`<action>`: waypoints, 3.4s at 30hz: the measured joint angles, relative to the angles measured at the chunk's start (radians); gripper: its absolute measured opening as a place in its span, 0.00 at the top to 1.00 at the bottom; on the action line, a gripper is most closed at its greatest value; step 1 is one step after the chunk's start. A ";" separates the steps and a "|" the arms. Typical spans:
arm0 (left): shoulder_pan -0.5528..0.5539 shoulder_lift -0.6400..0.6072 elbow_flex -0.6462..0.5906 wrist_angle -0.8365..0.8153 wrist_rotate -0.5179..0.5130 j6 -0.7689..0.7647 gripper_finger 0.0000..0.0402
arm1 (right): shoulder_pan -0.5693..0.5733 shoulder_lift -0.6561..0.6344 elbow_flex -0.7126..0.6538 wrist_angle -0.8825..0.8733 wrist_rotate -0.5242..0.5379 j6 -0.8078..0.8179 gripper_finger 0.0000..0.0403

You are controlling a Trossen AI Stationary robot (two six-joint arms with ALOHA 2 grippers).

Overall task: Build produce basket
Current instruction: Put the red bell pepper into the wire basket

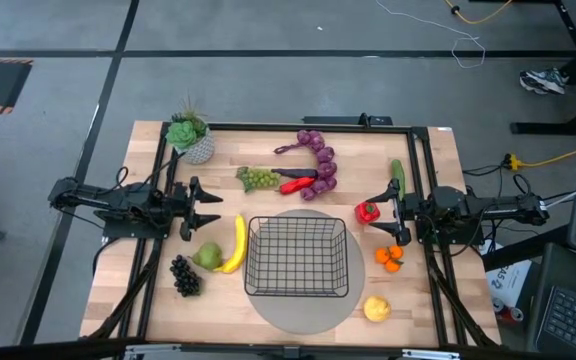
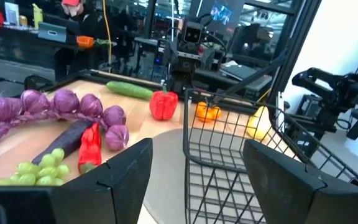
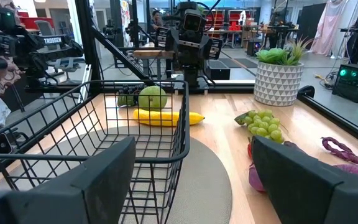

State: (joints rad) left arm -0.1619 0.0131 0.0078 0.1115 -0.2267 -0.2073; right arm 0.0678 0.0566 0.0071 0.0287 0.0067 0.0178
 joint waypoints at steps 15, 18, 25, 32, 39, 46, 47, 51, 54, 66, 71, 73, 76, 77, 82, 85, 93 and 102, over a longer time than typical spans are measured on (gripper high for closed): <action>0.000 0.000 0.000 0.023 0.095 0.006 0.38 | 0.000 0.000 0.000 0.003 -0.002 0.071 0.20; 0.000 0.000 0.000 0.047 0.022 0.026 0.38 | 0.000 0.000 0.000 0.013 -0.003 0.169 0.20; 0.000 0.000 0.000 0.147 -0.144 -0.050 0.38 | 0.000 0.000 0.000 0.014 -0.009 0.393 0.20; 0.000 0.008 0.000 0.278 -0.318 0.050 0.38 | 0.000 0.000 0.000 0.080 -0.001 0.444 0.20; 0.000 0.008 0.000 0.284 -0.380 0.017 0.38 | 0.000 0.000 0.000 0.307 0.045 0.344 0.20; 0.000 0.088 0.000 0.323 -0.361 -0.069 0.38 | 0.001 0.000 0.000 0.421 0.062 0.292 0.20; 0.000 0.111 0.000 0.345 -0.361 -0.079 0.38 | 0.001 0.000 0.000 0.435 0.082 0.290 0.20; 0.000 0.240 0.000 0.468 -0.361 -0.155 0.38 | 0.001 0.000 0.000 0.406 0.199 0.291 0.20; -0.001 0.360 0.000 0.583 -0.360 -0.197 0.38 | 0.001 0.000 0.000 0.336 0.210 0.324 0.20; -0.031 0.828 0.152 0.764 -0.360 -0.115 0.38 | 0.002 0.000 0.000 0.252 0.390 0.364 0.20; -0.020 0.924 0.251 0.767 -0.375 0.004 0.38 | 0.002 0.001 0.001 0.042 0.469 0.479 0.20; -0.017 0.942 0.273 0.767 -0.406 0.007 0.38 | 0.003 0.030 0.010 0.023 0.469 0.534 0.20; -0.006 0.955 0.285 0.764 -0.443 0.008 0.38 | 0.005 0.069 0.039 -0.078 0.504 0.603 0.20; -0.001 0.957 0.286 0.765 -0.446 0.007 0.38 | 0.005 0.084 0.051 -0.109 0.522 0.621 0.20; 0.006 0.957 0.287 0.757 -0.447 0.006 0.38 | 0.005 0.145 0.138 -0.201 0.538 0.632 0.20; 0.003 0.957 0.287 0.751 -0.443 0.002 0.38 | 0.005 0.188 0.194 -0.321 0.487 0.700 0.20; -0.015 0.957 0.287 0.740 -0.437 -0.053 0.38 | 0.005 0.339 0.257 -0.571 0.375 1.002 0.20; -0.034 0.957 0.287 0.740 -0.437 -0.054 0.38 | 0.005 0.522 0.266 -0.545 0.332 1.051 0.20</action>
State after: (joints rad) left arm -0.1964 0.9699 0.2947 0.8513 -0.6637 -0.2615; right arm 0.0731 0.5787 0.2735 -0.5167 0.3389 1.0690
